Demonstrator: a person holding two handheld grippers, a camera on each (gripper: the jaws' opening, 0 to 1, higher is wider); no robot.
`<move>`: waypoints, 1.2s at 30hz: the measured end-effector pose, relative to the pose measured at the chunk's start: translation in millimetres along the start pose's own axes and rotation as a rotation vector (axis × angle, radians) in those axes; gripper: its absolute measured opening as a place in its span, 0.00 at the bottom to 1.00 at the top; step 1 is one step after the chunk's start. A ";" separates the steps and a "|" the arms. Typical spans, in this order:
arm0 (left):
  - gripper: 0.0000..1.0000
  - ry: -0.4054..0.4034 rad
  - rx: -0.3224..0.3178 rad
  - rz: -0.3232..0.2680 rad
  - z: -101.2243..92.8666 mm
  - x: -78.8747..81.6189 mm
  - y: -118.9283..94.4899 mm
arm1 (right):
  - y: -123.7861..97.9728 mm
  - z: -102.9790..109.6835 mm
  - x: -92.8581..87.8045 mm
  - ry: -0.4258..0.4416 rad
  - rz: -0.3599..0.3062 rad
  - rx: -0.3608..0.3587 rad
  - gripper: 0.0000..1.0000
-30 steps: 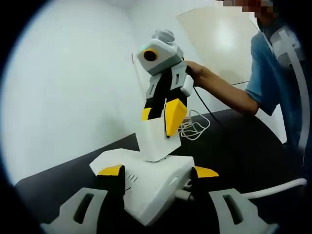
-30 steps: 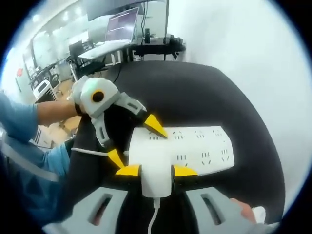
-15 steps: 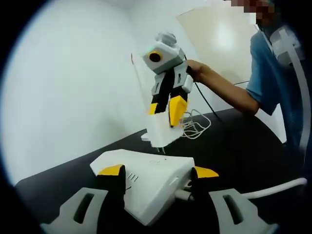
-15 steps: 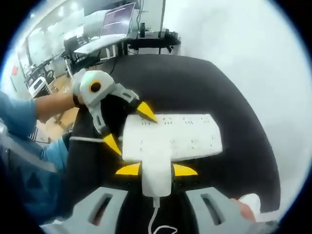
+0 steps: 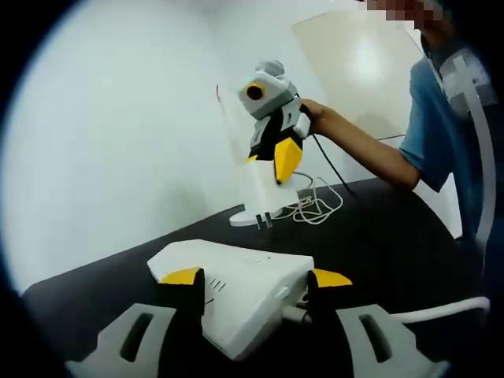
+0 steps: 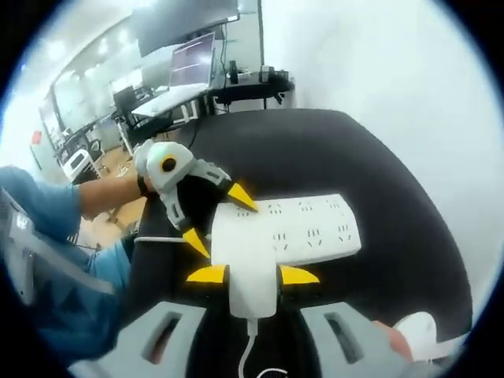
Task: Insert the desk lamp plug into the socket, turn on the power strip switch, turn on the lamp switch, then turn off the lamp switch, turn off the power strip switch, and remove the plug from the socket.
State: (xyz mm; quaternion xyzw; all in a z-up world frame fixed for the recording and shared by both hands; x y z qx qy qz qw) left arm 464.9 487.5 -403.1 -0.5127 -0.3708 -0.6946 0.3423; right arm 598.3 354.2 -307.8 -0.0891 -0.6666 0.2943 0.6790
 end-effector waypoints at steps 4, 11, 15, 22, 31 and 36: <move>0.49 -0.039 0.015 0.003 4.2 -0.5 -1.9 | -6.1 -16.5 -11.5 0.130 -0.039 0.019 0.23; 0.53 -0.040 0.017 -0.002 1.5 -1.4 0.3 | -12.2 -37.1 -31.6 0.234 -0.055 0.045 0.23; 0.53 -0.038 0.019 -0.002 1.6 -1.9 0.1 | -12.6 -45.4 -43.0 0.294 -0.048 0.050 0.23; 0.53 -0.035 0.021 -0.003 1.3 -1.6 -0.3 | -11.2 -59.2 -62.2 0.372 -0.031 0.062 0.23; 0.54 -0.039 0.021 -0.004 1.7 -1.6 -0.6 | -10.0 -58.0 -74.6 0.461 -0.061 0.107 0.24; 0.54 -0.040 0.021 -0.004 1.6 -1.5 -0.5 | -10.5 -59.8 -75.5 0.436 -0.073 0.118 0.25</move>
Point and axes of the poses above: the point that each gripper's makers call its tool centre point, and the gripper's own axes: y roughly forward along the fingers, z roughly to its left, x roughly out of its top, the point moved 7 cm from there along -y, roughly backward along the fingers, and after that the axes turned 15 degrees about -z, right-handed, at the moved point
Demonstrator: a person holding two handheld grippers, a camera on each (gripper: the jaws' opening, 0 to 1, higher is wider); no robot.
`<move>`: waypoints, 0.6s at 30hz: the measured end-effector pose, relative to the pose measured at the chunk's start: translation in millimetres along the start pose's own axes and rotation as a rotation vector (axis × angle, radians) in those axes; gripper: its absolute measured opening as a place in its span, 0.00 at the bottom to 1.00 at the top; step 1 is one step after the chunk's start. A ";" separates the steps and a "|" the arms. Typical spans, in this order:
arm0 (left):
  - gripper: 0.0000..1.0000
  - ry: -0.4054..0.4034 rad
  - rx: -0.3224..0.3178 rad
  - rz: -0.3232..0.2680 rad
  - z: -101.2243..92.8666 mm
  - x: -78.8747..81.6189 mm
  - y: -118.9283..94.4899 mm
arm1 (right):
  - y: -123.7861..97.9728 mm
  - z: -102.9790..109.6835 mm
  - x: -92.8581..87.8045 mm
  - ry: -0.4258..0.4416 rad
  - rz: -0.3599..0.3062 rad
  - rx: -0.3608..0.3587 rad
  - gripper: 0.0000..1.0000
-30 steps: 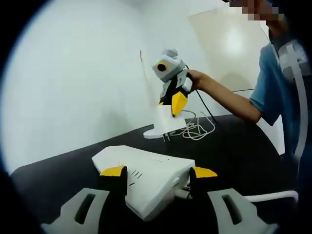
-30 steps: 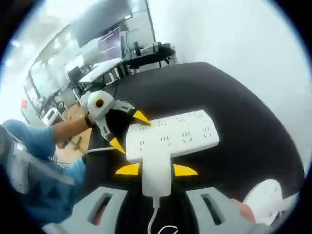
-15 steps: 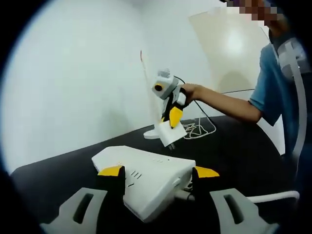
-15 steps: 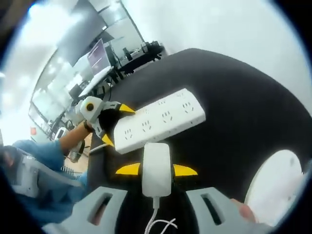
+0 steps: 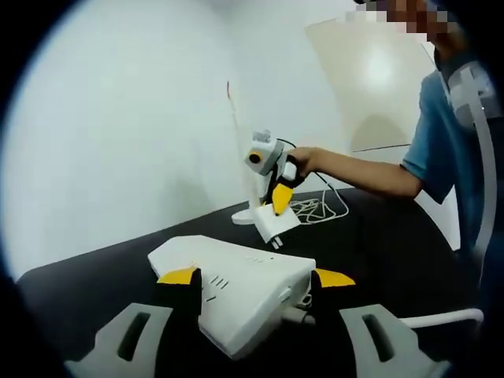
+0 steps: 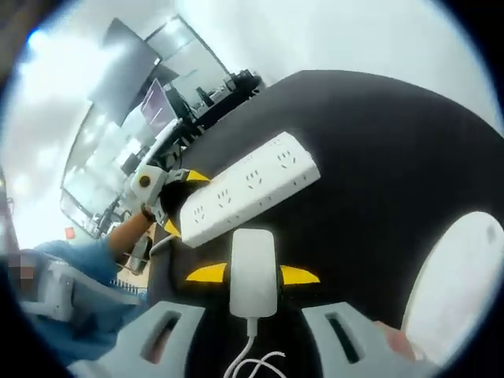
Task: Insert the desk lamp plug into the socket, turn on the power strip switch, turn on the lamp switch, then turn off the lamp switch, turn off the power strip switch, and remove the plug from the socket.
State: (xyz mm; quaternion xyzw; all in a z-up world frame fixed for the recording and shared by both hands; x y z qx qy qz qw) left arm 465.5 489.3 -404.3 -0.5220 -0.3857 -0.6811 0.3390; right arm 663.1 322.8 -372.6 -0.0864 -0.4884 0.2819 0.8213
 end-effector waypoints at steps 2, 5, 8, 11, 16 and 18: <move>0.54 -0.001 0.000 0.000 -0.1 0.1 0.1 | -0.2 0.8 -0.4 -0.022 0.009 -0.001 0.25; 0.54 0.002 0.001 0.000 -0.2 0.1 0.2 | -1.1 1.0 0.3 -0.064 0.008 -0.017 0.25; 0.53 0.003 0.001 0.001 -0.2 0.0 0.2 | -2.3 -2.3 1.2 -0.113 0.023 -0.043 0.26; 0.53 0.008 0.003 0.002 -0.5 0.0 0.1 | -2.1 -4.9 3.1 -0.139 0.036 -0.068 0.27; 0.53 0.005 0.003 0.002 -0.7 0.3 0.2 | -5.0 -10.2 10.5 -0.226 0.048 -0.126 0.26; 0.55 0.001 0.007 0.006 -0.2 0.0 -0.1 | -8.6 -13.2 12.5 -0.286 0.057 -0.179 0.25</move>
Point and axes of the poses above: the point that each gripper's makers call its tool centre point, and the gripper's own axes: y roughly forward along the fingers, z roughly to its left, x roughly out of its top, the point moved 7 cm from there along -y, roughly backward along the fingers, and after that the axes turned 15 degrees about -z, right-handed, at the moved point
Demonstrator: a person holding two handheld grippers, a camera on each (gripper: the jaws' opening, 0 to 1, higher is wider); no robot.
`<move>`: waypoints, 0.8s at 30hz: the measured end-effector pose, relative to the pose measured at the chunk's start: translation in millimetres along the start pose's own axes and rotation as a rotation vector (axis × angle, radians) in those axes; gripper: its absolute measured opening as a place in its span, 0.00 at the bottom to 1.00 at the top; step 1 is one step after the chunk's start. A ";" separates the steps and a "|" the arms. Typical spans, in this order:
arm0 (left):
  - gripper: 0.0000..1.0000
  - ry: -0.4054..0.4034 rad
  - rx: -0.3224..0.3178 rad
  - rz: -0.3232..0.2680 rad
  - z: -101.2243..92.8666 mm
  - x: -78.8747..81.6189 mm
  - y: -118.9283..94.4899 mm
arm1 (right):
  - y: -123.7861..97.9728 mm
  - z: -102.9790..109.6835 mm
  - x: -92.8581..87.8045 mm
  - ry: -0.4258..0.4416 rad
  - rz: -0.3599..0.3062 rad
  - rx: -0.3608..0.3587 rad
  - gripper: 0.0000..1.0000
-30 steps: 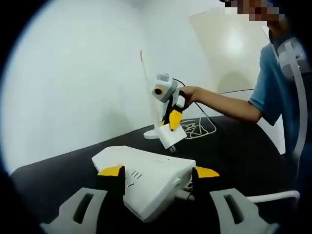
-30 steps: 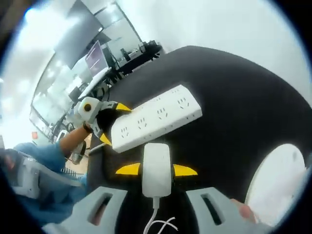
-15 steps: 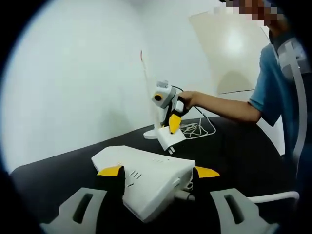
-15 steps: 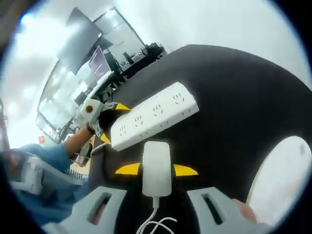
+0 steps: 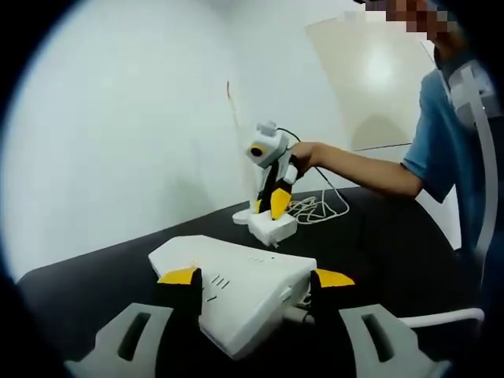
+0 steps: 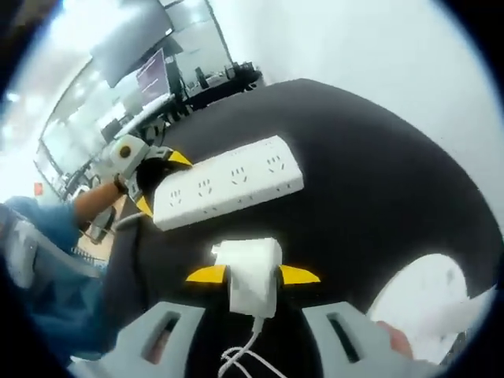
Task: Insert the desk lamp plug into the socket, turn on the power strip switch, turn on the lamp switch, then turn off the lamp switch, turn off the power strip switch, and remove the plug from the socket.
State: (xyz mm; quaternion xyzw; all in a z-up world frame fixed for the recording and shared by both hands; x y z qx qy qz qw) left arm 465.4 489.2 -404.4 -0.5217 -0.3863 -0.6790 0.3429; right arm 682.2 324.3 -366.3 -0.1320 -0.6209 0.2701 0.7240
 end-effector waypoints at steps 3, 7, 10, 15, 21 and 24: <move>0.57 -0.014 0.003 0.001 0.5 0.3 -0.1 | -3.2 0.7 3.1 -0.001 -0.013 -0.014 0.25; 0.58 -0.026 0.010 0.006 1.3 0.3 -0.4 | -6.5 -2.3 11.8 -0.031 -0.041 -0.053 0.25; 0.58 -0.032 0.015 0.009 2.6 -0.1 -0.6 | -8.1 1.2 15.8 -0.082 -0.052 -0.091 0.27; 0.58 -0.044 0.021 0.015 2.0 0.2 -1.2 | -10.1 -0.4 20.3 -0.139 -0.029 -0.133 0.32; 0.58 -0.052 0.027 0.021 3.1 0.0 -1.7 | -19.4 -0.8 24.6 -0.182 -0.007 -0.176 0.36; 0.58 -0.051 0.028 0.024 3.2 0.2 -1.7 | -25.8 0.7 26.1 -0.202 -0.006 -0.198 0.37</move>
Point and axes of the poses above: the point that each gripper's makers call its tool centre point, and the gripper's own axes: y roughly forward along the fingers, z roughly to its left, x roughly out of its top, the point moved 7 cm from there along -y, roughly backward along the fingers, and after that the axes turned 15 degrees about -z, right-handed, at the moved point
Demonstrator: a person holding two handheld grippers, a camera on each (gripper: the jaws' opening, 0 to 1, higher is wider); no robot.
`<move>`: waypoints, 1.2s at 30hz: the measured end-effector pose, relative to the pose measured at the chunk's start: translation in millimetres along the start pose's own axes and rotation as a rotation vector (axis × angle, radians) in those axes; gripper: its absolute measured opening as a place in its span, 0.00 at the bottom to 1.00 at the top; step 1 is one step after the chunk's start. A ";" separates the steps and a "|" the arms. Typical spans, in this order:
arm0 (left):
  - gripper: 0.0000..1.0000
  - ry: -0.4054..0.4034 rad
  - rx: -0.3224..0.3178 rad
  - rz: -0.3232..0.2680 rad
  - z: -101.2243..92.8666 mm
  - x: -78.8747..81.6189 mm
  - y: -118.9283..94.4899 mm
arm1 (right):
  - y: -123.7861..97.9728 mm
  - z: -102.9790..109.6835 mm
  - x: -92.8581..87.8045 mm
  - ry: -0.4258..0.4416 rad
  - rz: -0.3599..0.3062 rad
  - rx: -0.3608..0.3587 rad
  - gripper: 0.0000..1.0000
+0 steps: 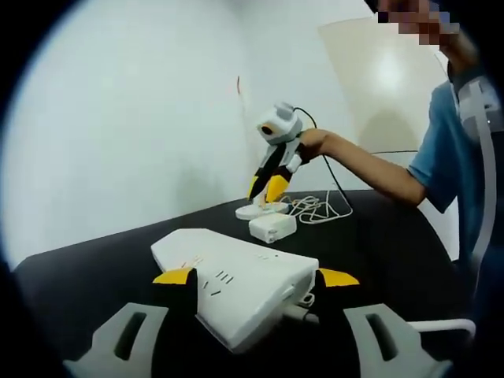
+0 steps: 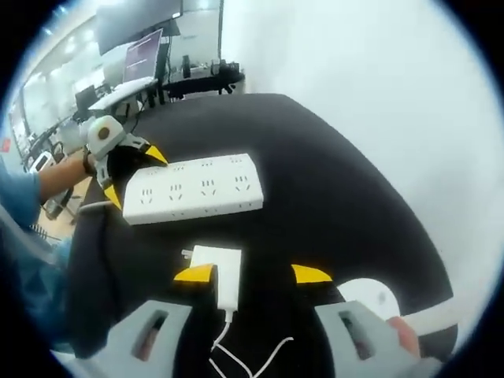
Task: Insert the desk lamp plug into the socket, turn on the power strip switch, turn on the lamp switch, then turn off the lamp switch, turn off the power strip switch, and remove the plug from the socket.
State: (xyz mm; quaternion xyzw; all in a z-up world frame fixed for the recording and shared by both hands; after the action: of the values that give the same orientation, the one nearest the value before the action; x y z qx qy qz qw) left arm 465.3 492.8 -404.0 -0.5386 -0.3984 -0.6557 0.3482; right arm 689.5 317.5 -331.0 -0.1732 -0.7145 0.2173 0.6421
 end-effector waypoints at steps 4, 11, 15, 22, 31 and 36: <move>0.58 -0.006 0.013 0.010 2.7 0.6 -0.9 | -3.4 -3.3 3.7 -0.012 -0.012 -0.022 0.42; 0.58 -0.027 0.027 0.033 3.4 4.3 -2.8 | -7.0 -8.7 6.1 -0.021 -0.013 -0.040 0.46; 0.58 -0.029 0.047 0.038 3.9 8.3 -7.3 | -9.2 -11.5 6.6 -0.027 -0.010 -0.047 0.49; 0.63 -0.101 0.032 0.047 -1.6 20.6 -10.9 | -11.5 -19.0 11.2 -0.042 -0.015 -0.077 0.59; 0.89 -0.127 0.056 0.047 4.2 49.5 -11.7 | -44.9 -4.0 23.0 -0.053 -0.077 -0.145 0.78; 0.89 -0.118 0.042 0.042 1.5 61.6 -15.3 | -71.7 7.4 27.8 -0.040 -0.137 -0.146 0.88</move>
State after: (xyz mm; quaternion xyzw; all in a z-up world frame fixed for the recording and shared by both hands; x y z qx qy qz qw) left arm 441.5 499.2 -345.5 -0.5771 -0.4207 -0.6068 0.3489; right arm 681.3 270.9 -270.1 -0.1658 -0.7514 0.1235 0.6266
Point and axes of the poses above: the point that each gripper's makers call its tool centre point, and the gripper's own axes: y roughly forward along the fingers, z roughly to its left, x roughly out of its top, the point moved 7 cm from there along -y, roughly backward along the fingers, and after that the axes turned 15 degrees about -z, right-handed, at the moved point
